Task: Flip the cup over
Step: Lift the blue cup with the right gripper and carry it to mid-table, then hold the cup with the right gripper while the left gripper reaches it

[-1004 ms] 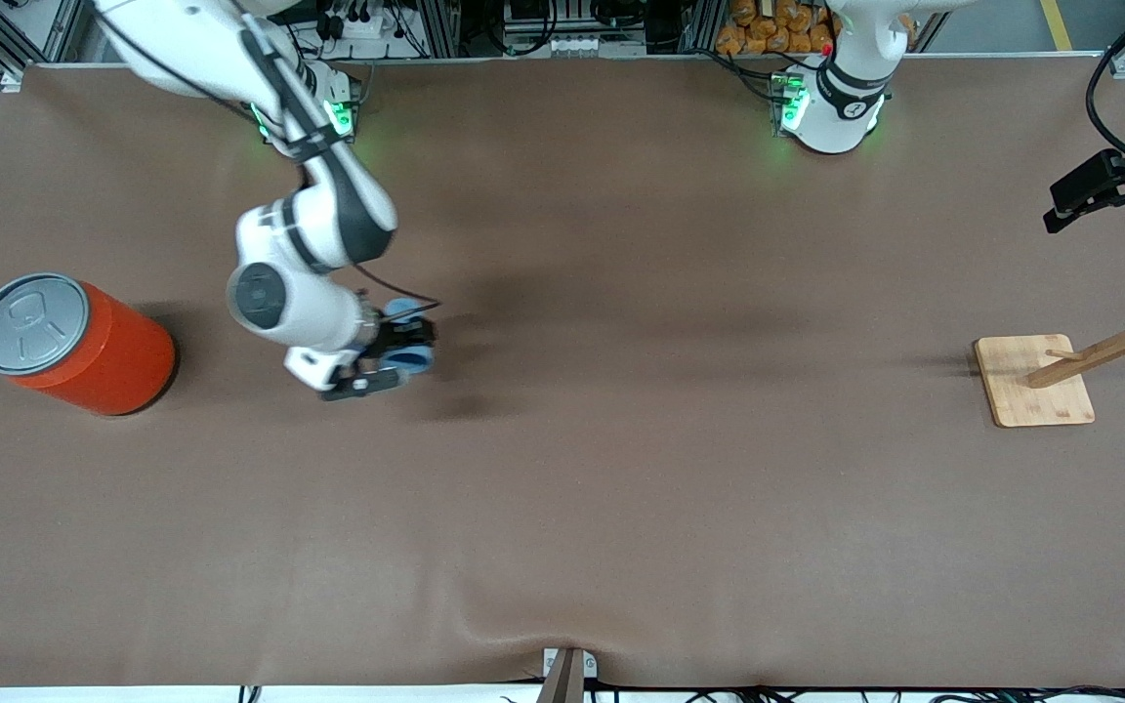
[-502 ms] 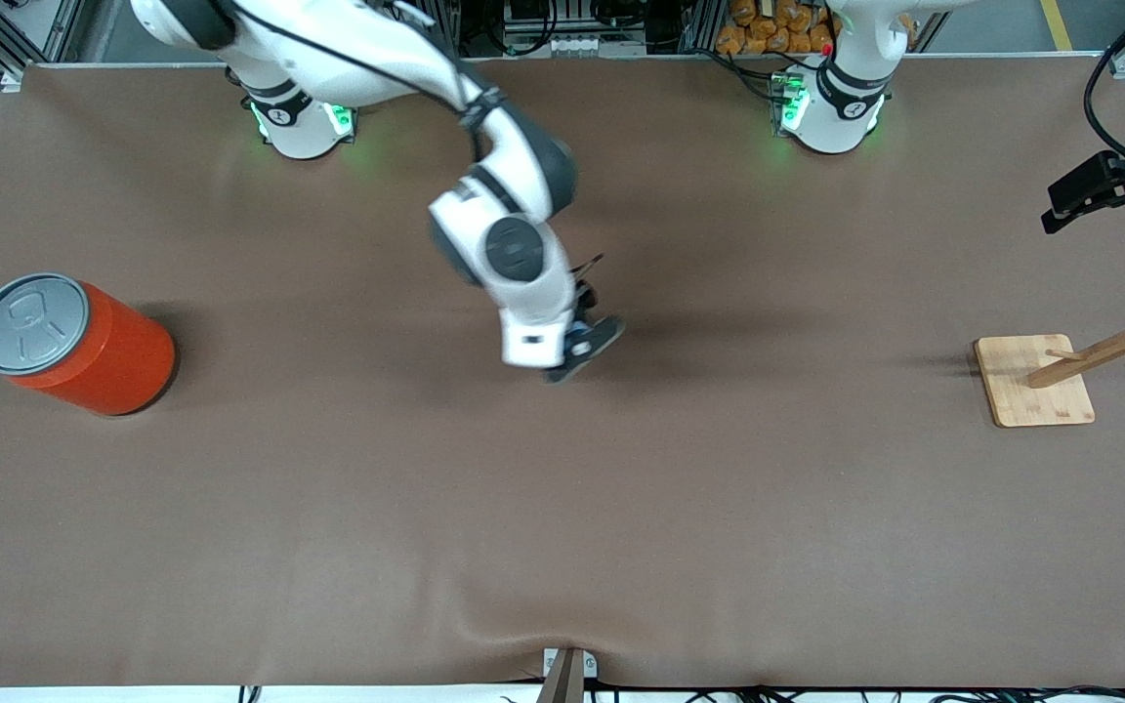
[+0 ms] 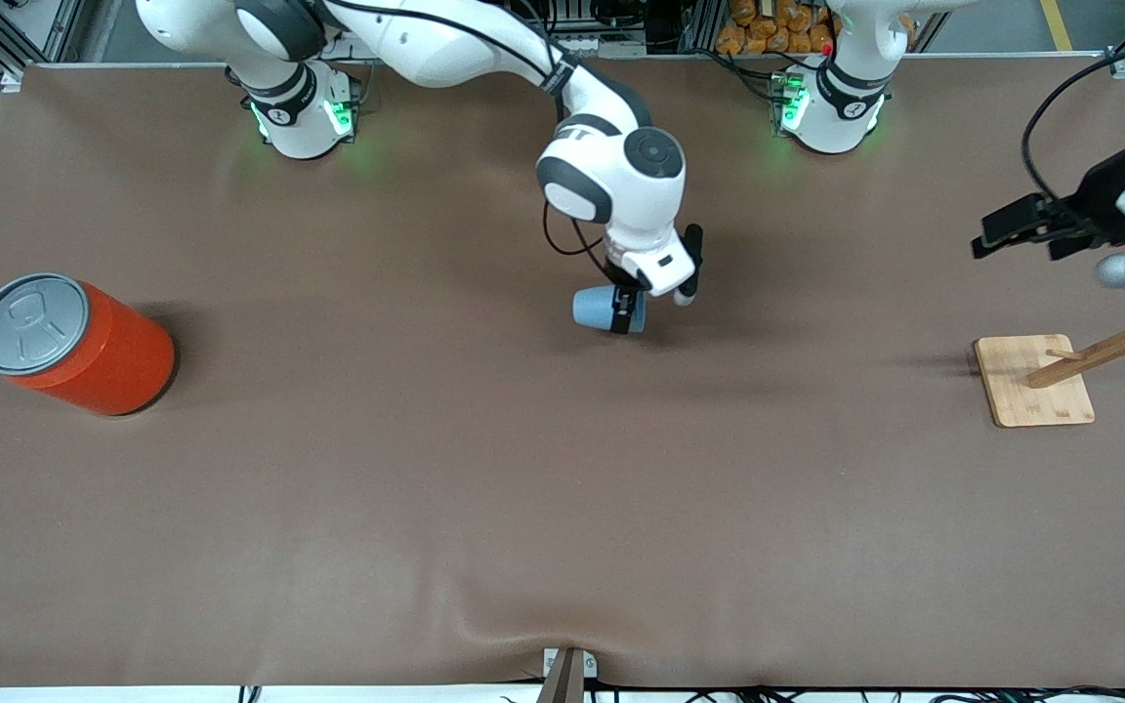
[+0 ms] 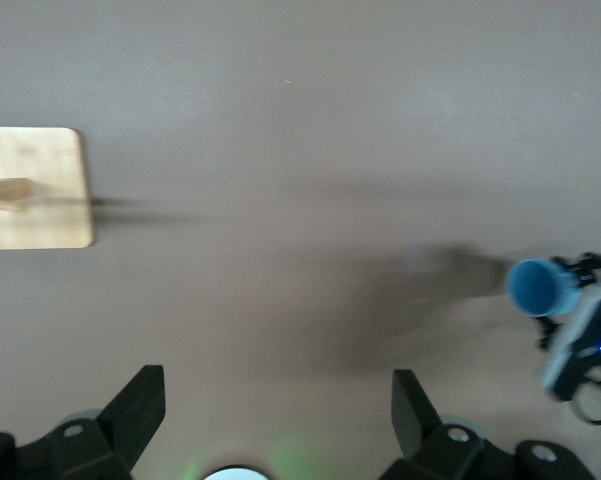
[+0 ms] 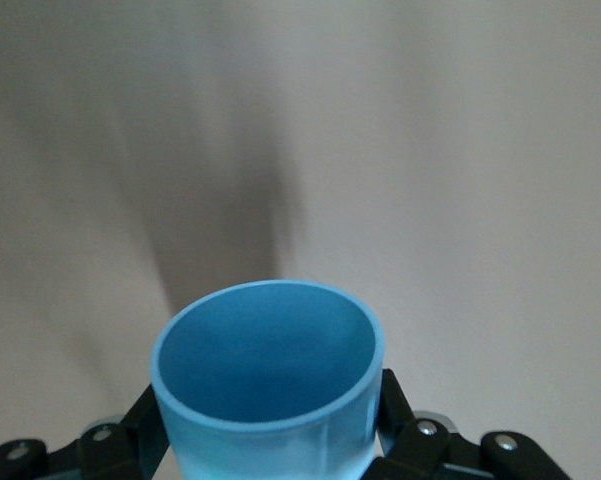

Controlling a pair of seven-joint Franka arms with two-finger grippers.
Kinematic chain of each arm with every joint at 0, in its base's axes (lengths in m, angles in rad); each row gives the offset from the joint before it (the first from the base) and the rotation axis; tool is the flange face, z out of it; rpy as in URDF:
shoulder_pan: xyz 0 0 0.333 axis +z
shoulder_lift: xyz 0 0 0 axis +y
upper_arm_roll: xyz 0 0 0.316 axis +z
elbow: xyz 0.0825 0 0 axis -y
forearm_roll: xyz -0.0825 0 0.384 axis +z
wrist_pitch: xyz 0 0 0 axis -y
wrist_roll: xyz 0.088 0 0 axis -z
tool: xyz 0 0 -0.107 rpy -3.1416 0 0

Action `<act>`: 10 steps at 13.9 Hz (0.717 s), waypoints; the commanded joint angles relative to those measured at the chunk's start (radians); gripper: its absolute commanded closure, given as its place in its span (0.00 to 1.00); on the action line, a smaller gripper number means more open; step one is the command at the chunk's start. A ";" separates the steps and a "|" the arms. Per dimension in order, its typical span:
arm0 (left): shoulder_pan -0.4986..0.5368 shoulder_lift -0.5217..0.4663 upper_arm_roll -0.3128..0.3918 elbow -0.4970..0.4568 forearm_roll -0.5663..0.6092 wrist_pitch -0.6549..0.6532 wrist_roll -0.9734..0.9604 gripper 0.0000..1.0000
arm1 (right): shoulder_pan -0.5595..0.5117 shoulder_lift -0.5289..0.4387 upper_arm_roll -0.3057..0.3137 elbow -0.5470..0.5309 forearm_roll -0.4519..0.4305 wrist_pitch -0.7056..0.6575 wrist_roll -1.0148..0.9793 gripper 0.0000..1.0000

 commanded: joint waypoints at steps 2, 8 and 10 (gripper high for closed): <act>-0.003 -0.007 -0.047 -0.125 -0.061 0.121 -0.014 0.00 | 0.020 0.102 -0.015 0.048 -0.054 0.087 -0.003 0.78; -0.007 0.053 -0.097 -0.216 -0.222 0.207 -0.016 0.00 | 0.032 0.123 -0.015 0.034 -0.111 0.092 0.031 0.33; -0.007 0.079 -0.117 -0.223 -0.245 0.224 -0.016 0.00 | 0.032 0.123 -0.015 0.032 -0.121 0.090 0.057 0.00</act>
